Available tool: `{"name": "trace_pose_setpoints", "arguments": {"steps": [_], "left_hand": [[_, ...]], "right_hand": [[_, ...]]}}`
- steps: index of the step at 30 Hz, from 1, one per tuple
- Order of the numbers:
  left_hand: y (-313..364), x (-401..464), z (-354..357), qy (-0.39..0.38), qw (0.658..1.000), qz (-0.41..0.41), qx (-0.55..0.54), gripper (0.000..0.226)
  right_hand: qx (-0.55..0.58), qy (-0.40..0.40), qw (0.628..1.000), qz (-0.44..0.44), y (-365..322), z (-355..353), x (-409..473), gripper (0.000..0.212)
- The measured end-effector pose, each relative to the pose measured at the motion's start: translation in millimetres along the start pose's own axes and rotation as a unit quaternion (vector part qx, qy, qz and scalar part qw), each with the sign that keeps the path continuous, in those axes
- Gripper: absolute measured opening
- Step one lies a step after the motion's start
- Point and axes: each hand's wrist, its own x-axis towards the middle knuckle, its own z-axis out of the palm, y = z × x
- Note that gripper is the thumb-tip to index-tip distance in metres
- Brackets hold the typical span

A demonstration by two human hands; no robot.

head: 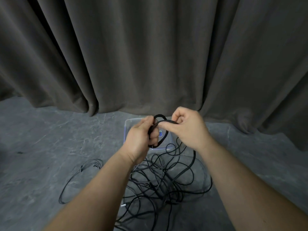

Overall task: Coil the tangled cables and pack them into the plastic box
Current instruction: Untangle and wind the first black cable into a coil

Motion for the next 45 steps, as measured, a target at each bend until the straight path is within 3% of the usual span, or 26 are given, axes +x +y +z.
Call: {"name": "trace_pose_setpoints", "arguments": {"steps": [2, 4, 10, 18, 25, 28, 31, 34, 37, 42, 45], "left_hand": [[-0.1, 1.8, -2.9, 0.012, 1.000, 0.000, -0.011, 0.037], [1.0, 2.4, -6.0, 0.013, 1.000, 0.008, -0.005, 0.035], [6.6, -2.6, 0.7, -0.026, 0.999, 0.034, 0.026, 0.029], [8.6, -4.6, 5.0, -0.020, 0.999, 0.029, -0.028, 0.037], [2.4, 0.8, 0.1, -0.062, 0.997, 0.043, -0.018, 0.032], [4.4, -1.4, 3.0, -0.067, 0.996, 0.022, -0.059, 0.032], [14.0, 1.4, 4.4, -0.018, 0.987, 0.005, -0.158, 0.033], [24.8, 7.5, -8.2, 0.056, 0.960, -0.002, -0.274, 0.037], [28.2, 10.9, -22.2, 0.121, 0.934, 0.002, -0.335, 0.040], [32.6, 12.8, -32.9, 0.175, 0.912, 0.027, -0.370, 0.041], [32.5, 11.6, -34.5, 0.179, 0.920, 0.032, -0.346, 0.039]], "right_hand": [[0.067, -0.057, 0.996, 0.019, -1.6, -5.7, 2.5, 0.021], [0.116, -0.078, 0.990, 0.030, -2.9, -11.2, 4.6, 0.020], [0.138, 0.033, 0.990, -0.006, 5.3, -3.1, 6.5, 0.020], [0.136, -0.012, 0.990, 0.020, 15.1, 15.6, 0.7, 0.025], [0.262, 0.029, 0.962, 0.072, 11.0, 17.8, 4.7, 0.015], [0.273, 0.039, 0.957, 0.087, 11.2, 17.7, 5.4, 0.021], [0.241, 0.004, 0.960, 0.142, 13.2, 20.8, 3.3, 0.030], [0.226, -0.107, 0.948, 0.197, 16.2, 20.9, -3.5, 0.009], [0.189, -0.170, 0.939, 0.233, 22.1, 19.3, -6.0, 0.022], [0.177, -0.183, 0.929, 0.269, 20.1, 15.8, -5.7, 0.020], [0.076, -0.077, 0.975, 0.194, 22.9, 18.7, 1.8, 0.022]]}}
